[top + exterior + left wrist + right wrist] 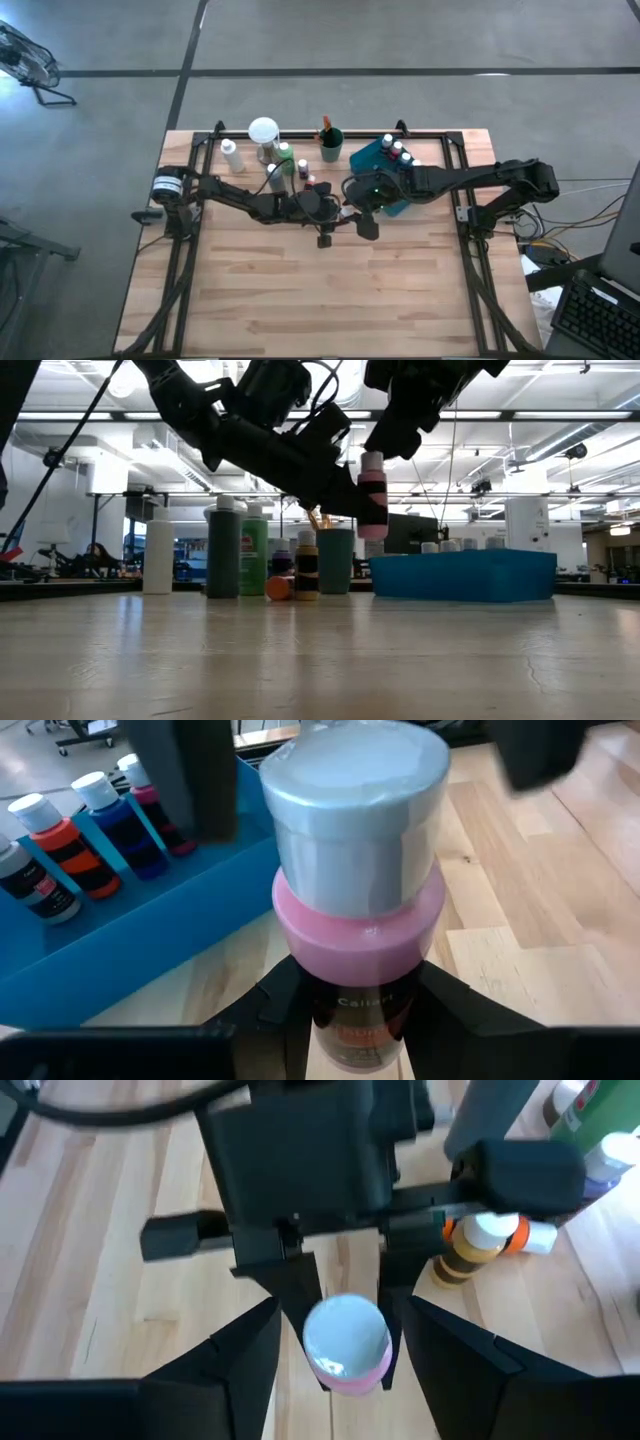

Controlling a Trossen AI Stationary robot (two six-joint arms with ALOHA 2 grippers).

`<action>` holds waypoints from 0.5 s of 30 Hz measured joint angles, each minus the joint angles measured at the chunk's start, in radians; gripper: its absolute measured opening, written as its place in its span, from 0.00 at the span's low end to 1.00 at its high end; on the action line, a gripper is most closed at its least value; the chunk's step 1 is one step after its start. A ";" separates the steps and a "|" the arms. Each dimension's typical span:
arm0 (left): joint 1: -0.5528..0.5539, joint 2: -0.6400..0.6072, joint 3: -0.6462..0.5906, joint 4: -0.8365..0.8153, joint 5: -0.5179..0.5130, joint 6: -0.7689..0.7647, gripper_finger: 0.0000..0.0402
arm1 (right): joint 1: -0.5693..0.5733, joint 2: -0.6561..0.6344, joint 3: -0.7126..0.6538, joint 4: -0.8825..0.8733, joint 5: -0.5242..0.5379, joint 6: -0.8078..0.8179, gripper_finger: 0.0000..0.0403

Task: Pick & Place Paint Supplies
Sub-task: Put the pink paint bottle into the blue bin

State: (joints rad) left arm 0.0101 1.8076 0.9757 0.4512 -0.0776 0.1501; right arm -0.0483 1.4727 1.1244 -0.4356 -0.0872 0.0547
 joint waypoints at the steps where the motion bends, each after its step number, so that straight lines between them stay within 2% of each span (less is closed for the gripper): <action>1: 0.000 0.000 0.001 0.000 0.000 0.000 0.30 | 0.000 0.000 -0.001 -0.003 0.000 0.000 0.49; 15: 0.002 0.000 0.017 -0.001 0.000 0.001 0.30 | 0.000 0.003 -0.002 -0.020 0.004 0.006 0.38</action>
State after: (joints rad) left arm 0.0116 1.8076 0.9926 0.4506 -0.0772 0.1509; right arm -0.0483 1.4754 1.1229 -0.4561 -0.0835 0.0605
